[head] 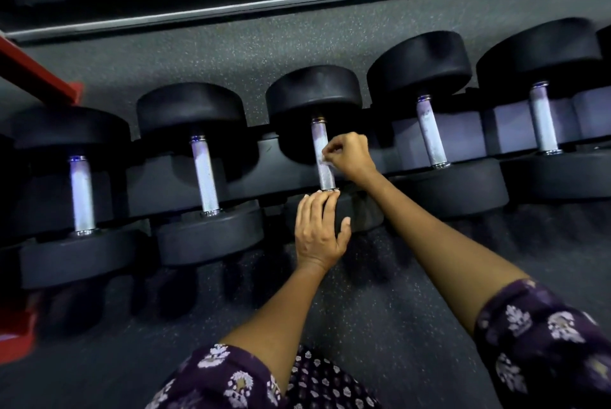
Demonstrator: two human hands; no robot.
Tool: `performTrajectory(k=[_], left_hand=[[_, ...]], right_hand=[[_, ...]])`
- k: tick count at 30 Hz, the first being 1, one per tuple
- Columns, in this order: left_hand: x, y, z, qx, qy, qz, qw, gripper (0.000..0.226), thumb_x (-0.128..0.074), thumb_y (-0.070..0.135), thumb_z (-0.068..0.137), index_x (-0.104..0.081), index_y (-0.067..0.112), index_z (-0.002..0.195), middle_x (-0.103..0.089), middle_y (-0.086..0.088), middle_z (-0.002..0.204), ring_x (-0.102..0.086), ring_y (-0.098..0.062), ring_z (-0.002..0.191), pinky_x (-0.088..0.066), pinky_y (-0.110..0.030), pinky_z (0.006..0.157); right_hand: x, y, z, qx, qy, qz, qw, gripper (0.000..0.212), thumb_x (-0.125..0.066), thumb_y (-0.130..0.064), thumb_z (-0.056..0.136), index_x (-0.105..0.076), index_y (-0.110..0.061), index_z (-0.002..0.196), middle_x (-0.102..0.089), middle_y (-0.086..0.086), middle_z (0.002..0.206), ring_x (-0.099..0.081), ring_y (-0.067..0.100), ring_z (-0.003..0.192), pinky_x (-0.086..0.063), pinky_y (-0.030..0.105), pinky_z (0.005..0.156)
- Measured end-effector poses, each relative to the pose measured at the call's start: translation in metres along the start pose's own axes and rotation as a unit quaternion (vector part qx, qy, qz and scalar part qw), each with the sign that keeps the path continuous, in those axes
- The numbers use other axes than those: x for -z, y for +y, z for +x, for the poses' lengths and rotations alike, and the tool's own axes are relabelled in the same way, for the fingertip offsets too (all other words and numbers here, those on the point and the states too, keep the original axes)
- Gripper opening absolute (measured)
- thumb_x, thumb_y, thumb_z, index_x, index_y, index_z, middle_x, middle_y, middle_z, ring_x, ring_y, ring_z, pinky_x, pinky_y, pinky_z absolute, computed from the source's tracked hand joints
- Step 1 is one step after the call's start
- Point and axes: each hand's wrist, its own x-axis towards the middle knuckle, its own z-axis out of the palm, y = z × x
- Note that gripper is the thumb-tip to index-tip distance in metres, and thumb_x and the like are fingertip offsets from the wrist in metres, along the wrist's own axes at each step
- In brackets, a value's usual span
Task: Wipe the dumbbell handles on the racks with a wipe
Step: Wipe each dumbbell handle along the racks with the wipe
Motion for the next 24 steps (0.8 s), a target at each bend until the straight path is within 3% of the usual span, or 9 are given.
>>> performTrajectory(k=[2, 4, 7, 9, 13, 18, 21, 24], left_hand=[[0.000, 0.000, 0.001, 0.002, -0.002, -0.002, 1.000, 0.045, -0.027, 0.040, 0.102, -0.050, 0.008, 0.124, -0.065, -0.015, 0.113, -0.051, -0.025, 0.112, -0.034, -0.040, 0.107], [0.001, 0.000, 0.001, 0.002, -0.002, -0.003, 1.000, 0.044, -0.028, 0.039, 0.102, -0.050, 0.008, 0.123, -0.065, -0.016, 0.112, -0.051, -0.025, 0.111, -0.033, -0.040, 0.107], [0.001, -0.001, -0.001, -0.002, 0.002, -0.005, 1.000, 0.038, -0.040, 0.032, 0.096, -0.051, 0.007, 0.122, -0.064, -0.016, 0.111, -0.051, -0.025, 0.111, -0.034, -0.041, 0.107], [0.000, -0.001, 0.000, -0.001, 0.008, -0.005, 1.000, 0.039, -0.044, 0.031, 0.092, -0.051, 0.007, 0.122, -0.064, -0.016, 0.112, -0.051, -0.025, 0.111, -0.035, -0.041, 0.107], [0.001, 0.000, 0.000, 0.000, 0.006, -0.007, 1.000, 0.042, -0.031, 0.037, 0.101, -0.051, 0.007, 0.122, -0.065, -0.016, 0.112, -0.052, -0.025, 0.111, -0.035, -0.041, 0.107], [0.000, -0.001, -0.001, -0.003, 0.006, -0.006, 1.000, 0.043, -0.030, 0.039, 0.101, -0.052, 0.008, 0.122, -0.065, -0.015, 0.111, -0.052, -0.025, 0.111, -0.035, -0.041, 0.107], [0.000, 0.000, 0.000, -0.003, 0.009, -0.007, 1.000, 0.043, -0.030, 0.039, 0.101, -0.051, 0.008, 0.121, -0.065, -0.015, 0.111, -0.052, -0.025, 0.111, -0.035, -0.041, 0.106], [0.001, 0.001, 0.000, -0.007, 0.008, -0.006, 1.000, 0.043, -0.029, 0.038, 0.101, -0.052, 0.008, 0.121, -0.065, -0.015, 0.111, -0.052, -0.024, 0.111, -0.034, -0.040, 0.107]], right_hand=[[0.001, -0.002, 0.002, 0.014, -0.013, -0.025, 1.000, 0.008, -0.069, -0.003, 0.073, -0.074, -0.001, 0.080, -0.072, 0.015, 0.082, -0.066, 0.021, 0.080, -0.035, 0.008, 0.058], [0.000, 0.002, -0.006, 0.028, -0.070, -0.081, 0.994, 0.008, -0.068, -0.004, 0.074, -0.074, 0.000, 0.078, -0.072, 0.016, 0.081, -0.066, 0.022, 0.081, -0.032, 0.012, 0.057], [-0.002, 0.009, -0.010, 0.018, -0.129, -0.107, 0.986, 0.008, -0.070, -0.003, 0.072, -0.075, -0.002, 0.078, -0.073, 0.014, 0.081, -0.068, 0.020, 0.081, -0.034, 0.004, 0.054], [0.001, 0.003, 0.000, 0.015, -0.091, -0.085, 0.992, 0.009, -0.072, -0.002, 0.071, -0.075, -0.002, 0.079, -0.072, 0.015, 0.081, -0.068, 0.020, 0.081, -0.033, 0.001, 0.055], [0.004, -0.005, 0.022, 0.017, -0.005, -0.024, 1.000, 0.010, -0.074, -0.002, 0.070, -0.074, 0.001, 0.080, -0.071, 0.019, 0.080, -0.062, 0.020, 0.071, -0.034, 0.006, 0.056], [0.003, 0.018, -0.014, 0.080, -0.089, -0.058, 0.991, 0.009, -0.076, 0.000, 0.068, -0.075, 0.001, 0.077, -0.070, 0.016, 0.084, -0.066, 0.027, 0.078, -0.049, 0.027, 0.071], [0.008, 0.015, -0.001, 0.123, -0.102, -0.094, 0.983, 0.010, -0.075, 0.000, 0.070, -0.074, 0.002, 0.080, -0.069, 0.018, 0.086, -0.065, 0.030, 0.079, -0.038, 0.007, 0.064], [0.004, 0.005, 0.024, 0.081, -0.017, -0.031, 0.996, 0.013, -0.072, 0.002, 0.073, -0.073, 0.003, 0.085, -0.069, 0.018, 0.089, -0.065, 0.027, 0.082, -0.035, 0.005, 0.063]])
